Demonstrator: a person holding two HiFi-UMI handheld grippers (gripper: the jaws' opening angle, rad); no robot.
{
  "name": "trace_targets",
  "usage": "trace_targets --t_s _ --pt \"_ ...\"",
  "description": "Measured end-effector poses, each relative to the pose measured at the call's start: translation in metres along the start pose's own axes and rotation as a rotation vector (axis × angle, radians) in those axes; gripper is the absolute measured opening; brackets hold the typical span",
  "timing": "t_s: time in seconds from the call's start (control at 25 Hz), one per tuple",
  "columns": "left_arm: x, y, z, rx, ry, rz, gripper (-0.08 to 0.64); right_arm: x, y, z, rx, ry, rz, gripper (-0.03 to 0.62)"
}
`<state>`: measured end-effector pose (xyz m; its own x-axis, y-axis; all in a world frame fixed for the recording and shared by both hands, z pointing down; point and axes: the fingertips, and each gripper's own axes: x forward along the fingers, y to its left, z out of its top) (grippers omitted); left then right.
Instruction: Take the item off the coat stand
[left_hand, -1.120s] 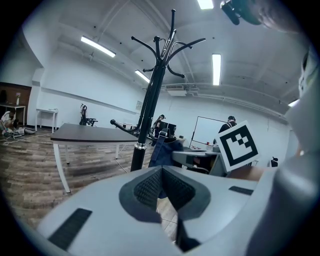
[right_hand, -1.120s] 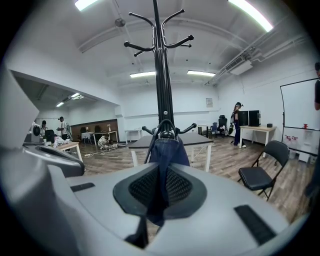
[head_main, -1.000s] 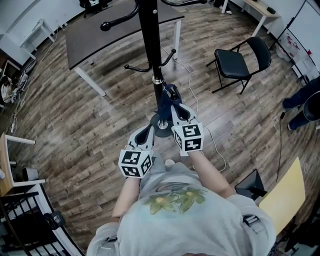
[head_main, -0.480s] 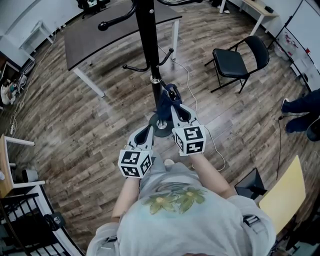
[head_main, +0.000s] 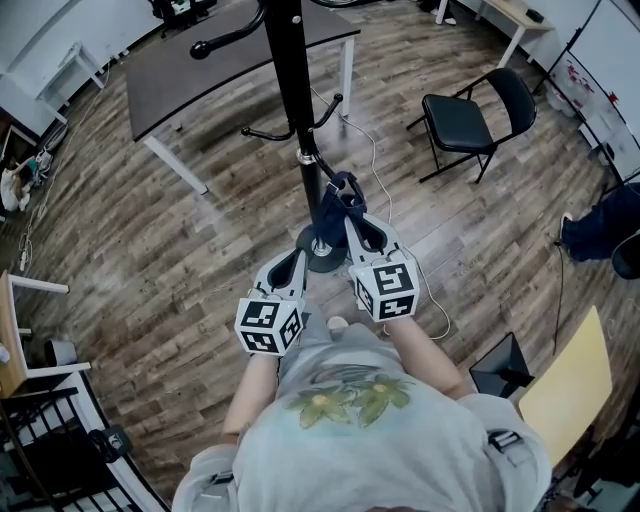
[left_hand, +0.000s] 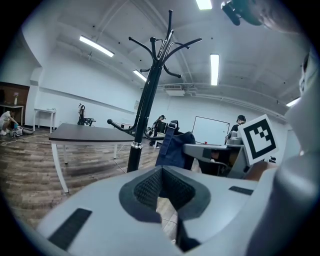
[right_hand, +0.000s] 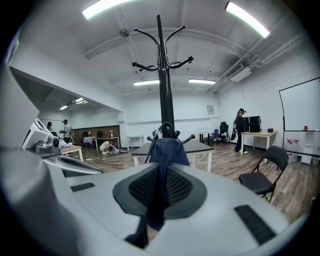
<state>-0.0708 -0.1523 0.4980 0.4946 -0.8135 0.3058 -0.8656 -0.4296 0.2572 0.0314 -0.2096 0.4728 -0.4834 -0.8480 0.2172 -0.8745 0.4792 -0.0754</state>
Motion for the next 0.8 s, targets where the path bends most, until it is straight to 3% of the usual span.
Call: trace_targets --t_s 0.8 --pt "-0.005 -0.002 -0.008 0.008 0.019 -0.006 0.015 -0.037 0.005 -0.002 0.027 -0.030 0.034 0.023"
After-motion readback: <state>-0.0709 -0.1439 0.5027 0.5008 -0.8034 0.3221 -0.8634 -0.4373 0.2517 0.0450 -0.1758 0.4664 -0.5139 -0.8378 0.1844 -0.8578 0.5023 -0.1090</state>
